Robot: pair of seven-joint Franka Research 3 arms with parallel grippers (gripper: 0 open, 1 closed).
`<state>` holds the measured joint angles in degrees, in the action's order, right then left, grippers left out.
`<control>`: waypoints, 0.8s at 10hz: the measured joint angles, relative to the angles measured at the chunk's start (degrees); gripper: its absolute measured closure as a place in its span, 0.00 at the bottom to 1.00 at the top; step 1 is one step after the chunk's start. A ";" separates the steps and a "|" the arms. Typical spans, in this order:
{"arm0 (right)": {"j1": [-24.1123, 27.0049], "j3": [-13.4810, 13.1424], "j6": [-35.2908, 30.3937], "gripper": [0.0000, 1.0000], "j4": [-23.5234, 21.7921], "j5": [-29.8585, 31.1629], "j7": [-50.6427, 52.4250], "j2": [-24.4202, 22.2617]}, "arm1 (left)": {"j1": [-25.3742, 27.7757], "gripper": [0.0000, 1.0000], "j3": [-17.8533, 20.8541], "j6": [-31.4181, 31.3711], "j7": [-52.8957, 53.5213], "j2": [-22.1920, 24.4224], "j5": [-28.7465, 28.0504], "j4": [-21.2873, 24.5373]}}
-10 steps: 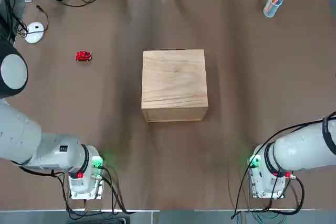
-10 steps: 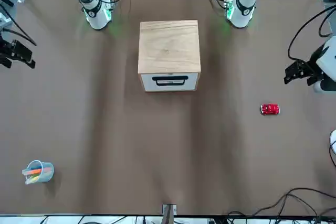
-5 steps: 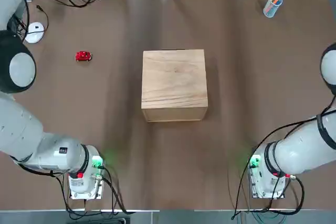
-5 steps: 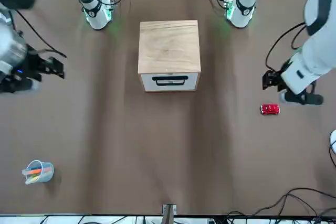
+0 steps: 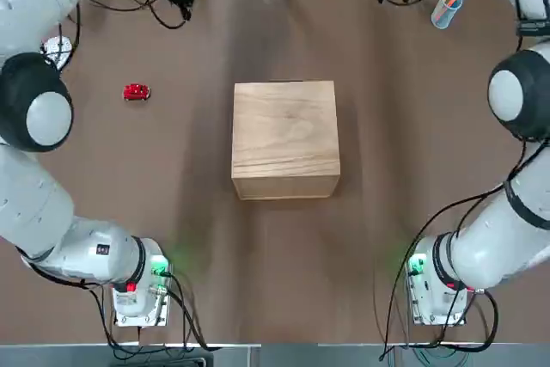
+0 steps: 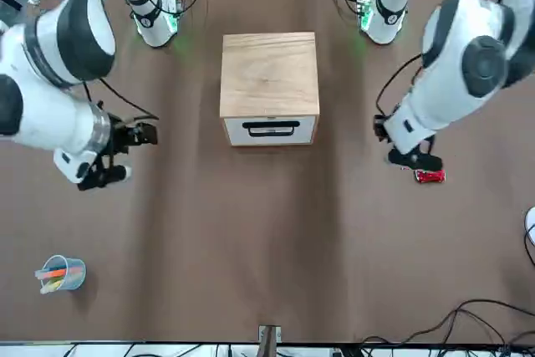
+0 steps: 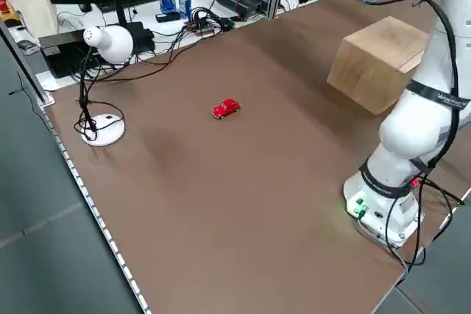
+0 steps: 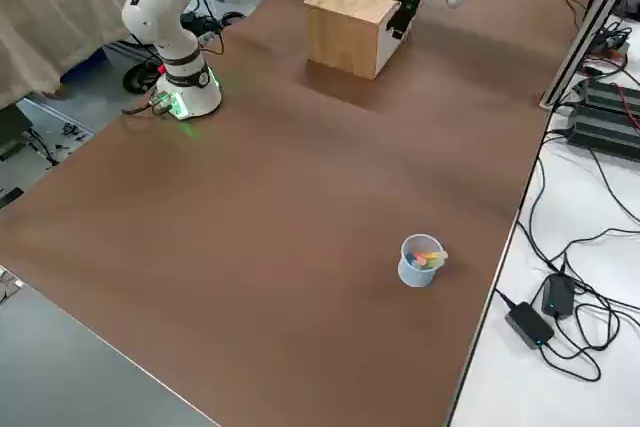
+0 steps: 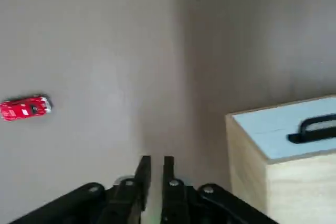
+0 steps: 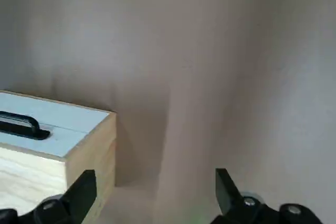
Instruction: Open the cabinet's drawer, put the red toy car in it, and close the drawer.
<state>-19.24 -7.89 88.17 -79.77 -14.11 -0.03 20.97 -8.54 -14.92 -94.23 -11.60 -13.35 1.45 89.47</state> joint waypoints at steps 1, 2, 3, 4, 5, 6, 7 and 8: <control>-0.37 1.18 0.69 0.00 0.31 -0.32 0.74 1.42 | -0.97 0.99 -1.31 0.00 -1.52 -0.05 0.00 0.86; -0.67 2.45 0.88 0.00 0.96 -1.12 0.98 2.82 | -1.27 0.99 -2.95 -0.02 -4.13 -0.25 0.01 1.46; -0.91 3.08 0.99 0.00 1.64 -3.41 1.29 3.98 | -1.33 0.99 -5.08 -0.21 -7.51 -0.86 0.01 1.85; -0.98 3.27 1.13 0.00 2.64 -7.25 2.79 5.36 | -1.42 0.99 -7.40 -1.05 -10.90 -1.96 0.01 2.17; -0.98 3.59 1.16 0.00 4.40 -10.92 5.42 7.18 | -1.67 0.99 -9.09 -2.37 -13.43 -3.38 0.01 2.26; -1.02 4.40 1.16 0.00 6.24 -13.58 8.53 9.20 | -2.23 0.99 -10.00 -3.45 -15.48 -4.75 0.01 2.27; -1.07 5.36 1.16 0.00 7.41 -15.63 12.31 10.67 | -3.18 0.99 -10.42 -3.72 -17.20 -5.80 0.01 2.27; -1.15 5.94 1.15 0.00 8.00 -17.53 16.23 11.57 | -4.45 0.99 -10.48 -4.17 -18.72 -6.65 0.01 2.28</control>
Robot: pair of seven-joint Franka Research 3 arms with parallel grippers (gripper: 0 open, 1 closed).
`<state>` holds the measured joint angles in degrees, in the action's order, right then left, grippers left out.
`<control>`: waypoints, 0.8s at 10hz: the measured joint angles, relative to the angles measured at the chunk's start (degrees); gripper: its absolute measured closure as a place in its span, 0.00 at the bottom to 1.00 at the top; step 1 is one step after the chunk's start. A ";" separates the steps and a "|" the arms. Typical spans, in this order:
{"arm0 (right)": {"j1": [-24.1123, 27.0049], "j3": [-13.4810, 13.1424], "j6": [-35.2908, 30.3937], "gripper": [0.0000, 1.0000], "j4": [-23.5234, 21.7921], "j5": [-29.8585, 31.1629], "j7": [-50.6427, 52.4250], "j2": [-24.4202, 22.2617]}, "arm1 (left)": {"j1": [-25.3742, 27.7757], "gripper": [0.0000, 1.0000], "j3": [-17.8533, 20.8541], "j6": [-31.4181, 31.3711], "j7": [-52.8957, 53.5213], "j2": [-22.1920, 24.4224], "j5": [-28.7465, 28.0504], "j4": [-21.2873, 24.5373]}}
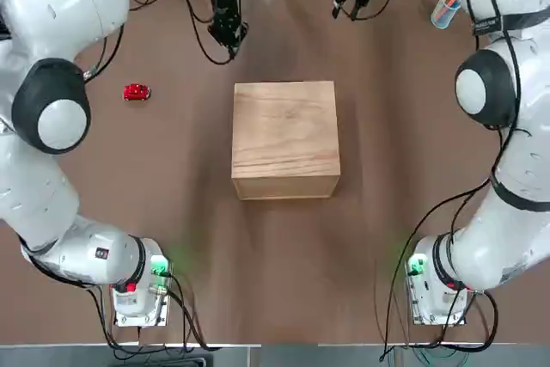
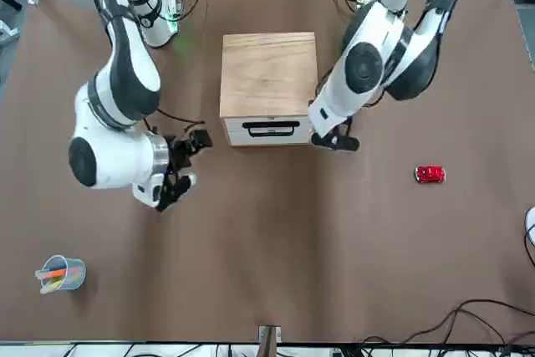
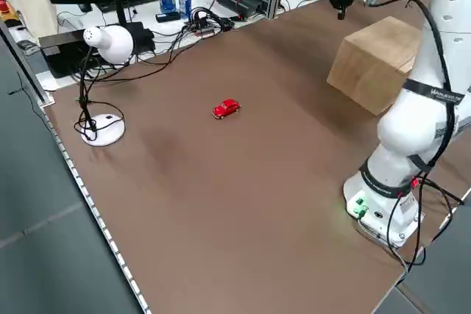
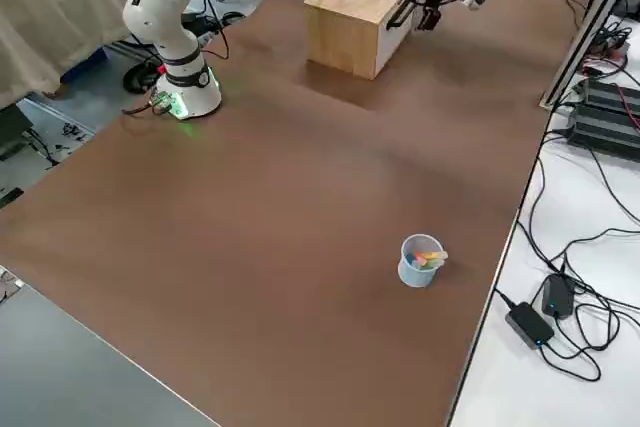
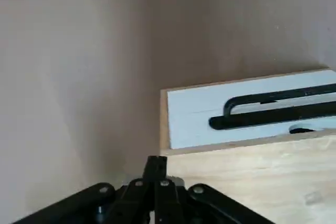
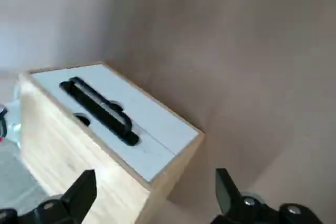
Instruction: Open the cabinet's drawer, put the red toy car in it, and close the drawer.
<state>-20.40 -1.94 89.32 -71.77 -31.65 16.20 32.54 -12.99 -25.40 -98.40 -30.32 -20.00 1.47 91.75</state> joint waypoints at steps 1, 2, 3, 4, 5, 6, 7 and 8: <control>-0.03 0.22 -0.03 0.00 0.16 -2.11 4.29 0.81 | -1.15 0.99 -0.02 -0.67 -1.43 -0.72 0.00 0.01; -0.02 0.26 -0.01 0.00 0.18 -4.15 9.19 1.88 | -1.82 0.99 -0.03 -0.82 -2.41 -1.21 0.00 0.01; -0.08 0.37 0.33 0.00 0.22 -5.45 13.19 3.04 | -2.00 0.99 -0.07 -0.83 -3.17 -1.44 0.00 0.14; -0.45 0.74 1.36 0.00 0.28 -5.78 15.66 4.16 | -1.99 0.99 -0.14 -0.83 -5.05 -1.47 0.30 0.48; -1.56 1.03 2.81 0.00 0.31 -5.88 18.08 5.12 | -1.99 0.99 -0.27 -1.38 -6.80 -1.49 0.54 1.01; -3.24 1.12 4.50 0.00 0.32 -5.90 20.46 5.96 | -2.14 0.99 -0.58 -3.54 -7.94 -1.54 0.65 2.00; -4.89 1.18 5.67 0.00 0.35 -5.91 23.00 6.88 | -2.83 0.99 -0.81 -6.31 -8.96 -1.85 0.67 3.04; -6.30 1.23 6.57 0.00 0.35 -5.91 26.78 7.88 | -3.66 0.99 -0.88 -7.91 -9.58 -2.65 0.67 3.45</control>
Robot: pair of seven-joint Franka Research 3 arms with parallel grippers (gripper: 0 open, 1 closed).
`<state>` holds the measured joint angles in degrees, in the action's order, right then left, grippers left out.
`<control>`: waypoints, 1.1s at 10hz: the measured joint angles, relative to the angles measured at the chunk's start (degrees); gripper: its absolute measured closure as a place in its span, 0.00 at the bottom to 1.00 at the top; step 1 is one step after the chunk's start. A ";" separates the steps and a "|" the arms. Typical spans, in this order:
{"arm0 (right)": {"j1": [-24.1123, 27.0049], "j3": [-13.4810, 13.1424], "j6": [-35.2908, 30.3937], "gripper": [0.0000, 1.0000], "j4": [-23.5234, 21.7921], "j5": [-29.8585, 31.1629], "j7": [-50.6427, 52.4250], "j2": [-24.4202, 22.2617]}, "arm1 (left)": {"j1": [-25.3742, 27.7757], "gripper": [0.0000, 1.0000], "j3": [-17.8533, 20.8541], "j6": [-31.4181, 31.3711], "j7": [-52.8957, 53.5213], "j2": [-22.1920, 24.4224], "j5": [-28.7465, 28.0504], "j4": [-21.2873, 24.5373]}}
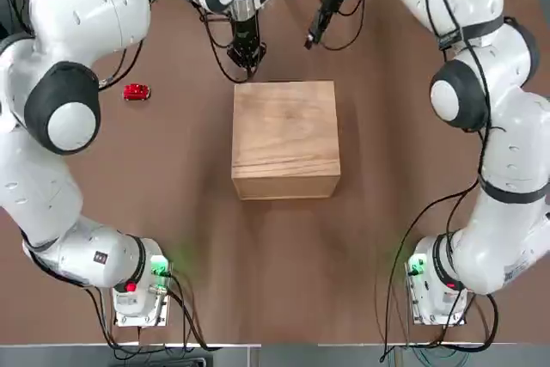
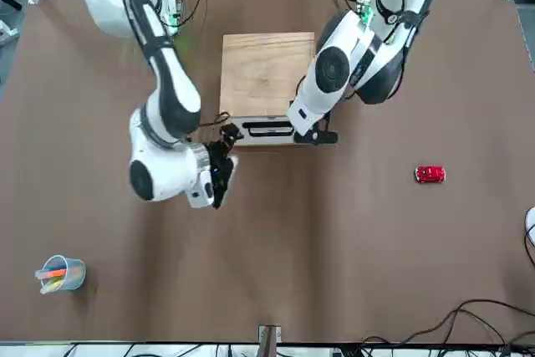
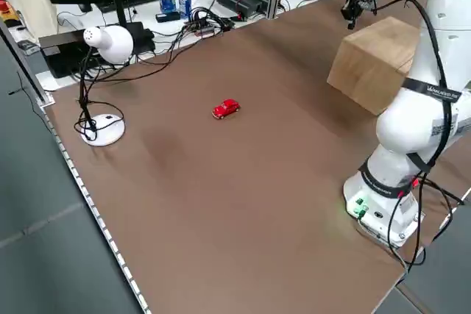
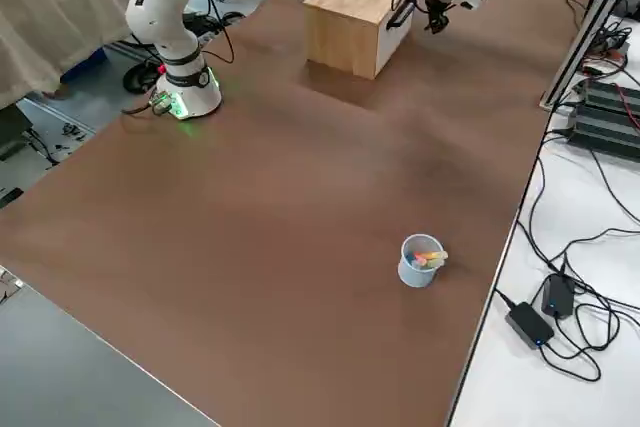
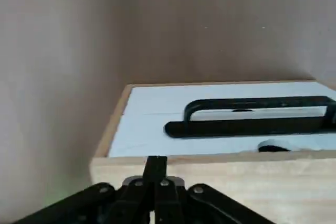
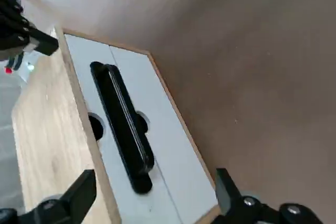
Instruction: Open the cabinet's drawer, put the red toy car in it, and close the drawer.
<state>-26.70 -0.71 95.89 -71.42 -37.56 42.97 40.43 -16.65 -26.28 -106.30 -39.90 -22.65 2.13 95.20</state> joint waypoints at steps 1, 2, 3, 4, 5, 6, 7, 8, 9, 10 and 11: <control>-1.17 0.02 0.88 0.00 0.00 -0.01 3.11 0.86 | -0.64 0.99 -0.03 -0.54 -0.34 -0.91 -0.05 -0.06; -1.89 0.02 1.19 0.01 0.01 -0.36 4.29 1.52 | -0.62 0.99 -0.01 -0.50 -0.36 -0.97 -0.02 -0.15; -2.10 0.02 1.06 0.02 -0.01 -1.53 4.71 2.07 | -0.60 0.99 -0.02 -0.50 -0.36 -0.97 -0.01 -0.16; -2.04 -0.10 0.66 0.02 -0.05 -2.95 4.87 2.69 | -0.60 0.99 -0.02 -0.48 -0.36 -0.97 0.00 -0.16; -1.95 -0.19 0.23 0.02 -0.05 -4.01 4.99 3.51 | -0.59 0.99 -0.03 -0.47 -0.36 -0.96 0.00 -0.16; -1.95 -0.19 0.21 0.02 -0.05 -4.37 5.14 4.39 | -0.59 0.99 -0.03 -0.46 -0.36 -0.96 0.00 -0.16; -1.95 -0.19 0.22 0.02 -0.04 -4.80 5.28 5.08 | -0.59 0.99 -0.03 -0.43 -0.36 -0.96 0.00 -0.16; -1.94 -0.21 0.22 0.02 -0.05 -5.95 5.35 5.62 | -0.59 0.99 -0.03 -0.43 -0.36 -0.96 0.00 -0.16; -1.93 -0.25 0.22 0.02 -0.05 -6.95 5.37 6.15 | -0.59 0.99 -0.03 -0.43 -0.36 -0.96 0.00 -0.16; -1.90 -0.28 0.22 0.01 -0.05 -7.36 5.38 6.58 | -0.59 0.99 -0.03 -0.42 -0.36 -0.96 0.00 -0.16; -1.91 -0.27 0.22 0.01 -0.04 -7.44 5.40 6.76 | -0.59 0.99 -0.03 -0.42 -0.36 -0.96 0.00 -0.16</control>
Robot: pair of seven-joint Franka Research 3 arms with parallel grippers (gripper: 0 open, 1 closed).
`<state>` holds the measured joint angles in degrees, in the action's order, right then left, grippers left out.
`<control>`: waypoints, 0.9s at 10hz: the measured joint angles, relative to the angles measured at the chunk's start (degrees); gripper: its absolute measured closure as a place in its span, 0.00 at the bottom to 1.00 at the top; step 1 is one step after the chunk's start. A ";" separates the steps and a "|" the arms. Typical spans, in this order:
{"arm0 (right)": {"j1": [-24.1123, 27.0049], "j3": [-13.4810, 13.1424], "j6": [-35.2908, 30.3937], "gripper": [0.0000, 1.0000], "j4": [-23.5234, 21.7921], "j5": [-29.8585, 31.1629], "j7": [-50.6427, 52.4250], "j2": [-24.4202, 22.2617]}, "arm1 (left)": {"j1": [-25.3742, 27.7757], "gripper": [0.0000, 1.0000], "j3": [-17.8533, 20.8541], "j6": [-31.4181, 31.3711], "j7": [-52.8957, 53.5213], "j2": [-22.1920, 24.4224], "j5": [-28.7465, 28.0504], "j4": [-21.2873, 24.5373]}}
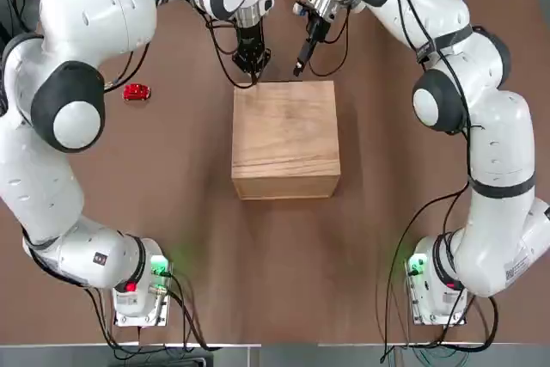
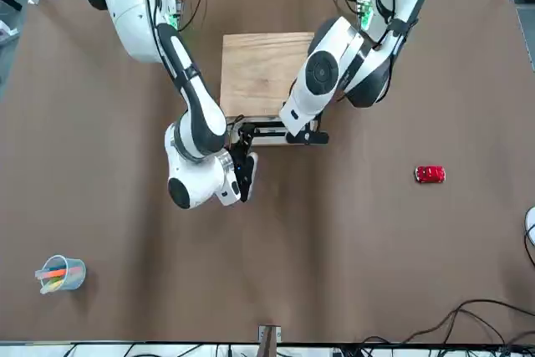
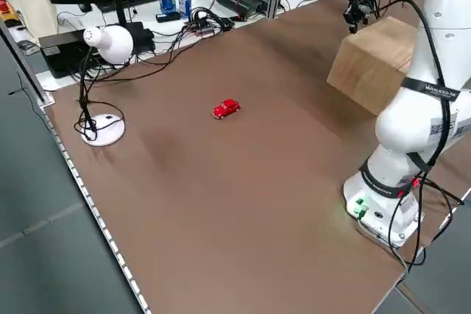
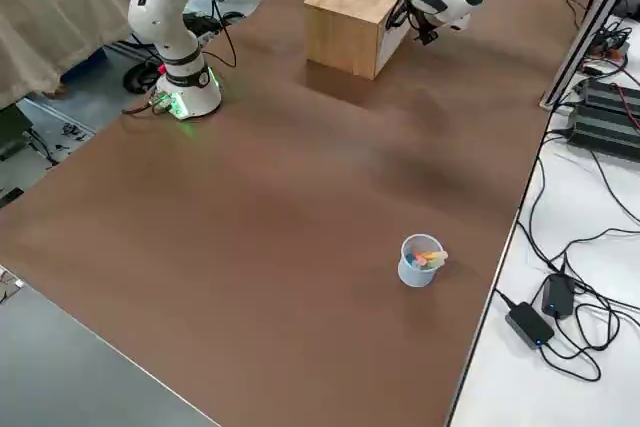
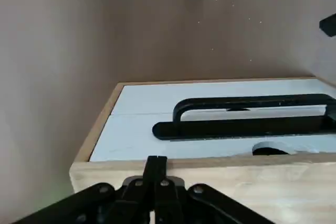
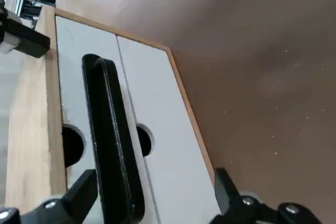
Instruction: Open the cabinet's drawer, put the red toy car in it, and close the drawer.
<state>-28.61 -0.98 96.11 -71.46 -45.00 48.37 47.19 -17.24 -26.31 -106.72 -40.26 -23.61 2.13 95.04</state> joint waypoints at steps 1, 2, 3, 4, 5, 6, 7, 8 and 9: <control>-0.03 0.01 0.00 0.01 0.00 -0.02 0.01 0.11 | 0.00 0.99 0.00 0.00 0.00 0.00 0.00 0.00; -0.10 0.05 -0.02 0.01 0.00 -0.03 0.02 0.34 | 0.00 0.99 0.00 0.00 0.00 0.00 0.00 0.00; -0.35 0.13 -0.03 0.01 0.00 -0.04 0.14 0.64 | 0.00 0.99 0.00 0.00 0.00 0.00 0.00 0.00; -0.77 0.17 -0.04 0.01 0.00 -0.04 0.28 0.96 | 0.00 0.99 0.00 0.00 0.00 0.00 0.00 0.00; -1.32 0.19 -0.04 0.01 0.00 -0.04 0.31 1.37 | 0.00 0.99 0.00 0.02 0.00 0.00 0.00 -0.01; -1.78 0.19 -0.03 0.01 0.00 -0.04 0.46 1.77 | 0.00 0.99 0.00 0.02 0.00 0.00 0.00 -0.01; -1.96 0.19 0.03 0.01 0.04 -0.07 0.54 2.11 | 0.00 0.99 0.00 0.04 0.00 0.00 0.00 -0.01; -1.96 0.15 0.07 0.03 0.09 -0.18 0.55 2.42 | 0.00 0.99 0.00 0.05 0.00 0.00 0.00 -0.01; -1.95 0.10 0.10 0.04 0.13 -0.36 0.55 2.73 | 0.00 0.98 0.00 0.06 0.00 0.00 0.00 -0.02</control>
<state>-30.56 -0.89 96.21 -71.33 -45.36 48.92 49.92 -17.24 -26.31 -106.66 -40.26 -23.61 2.13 95.02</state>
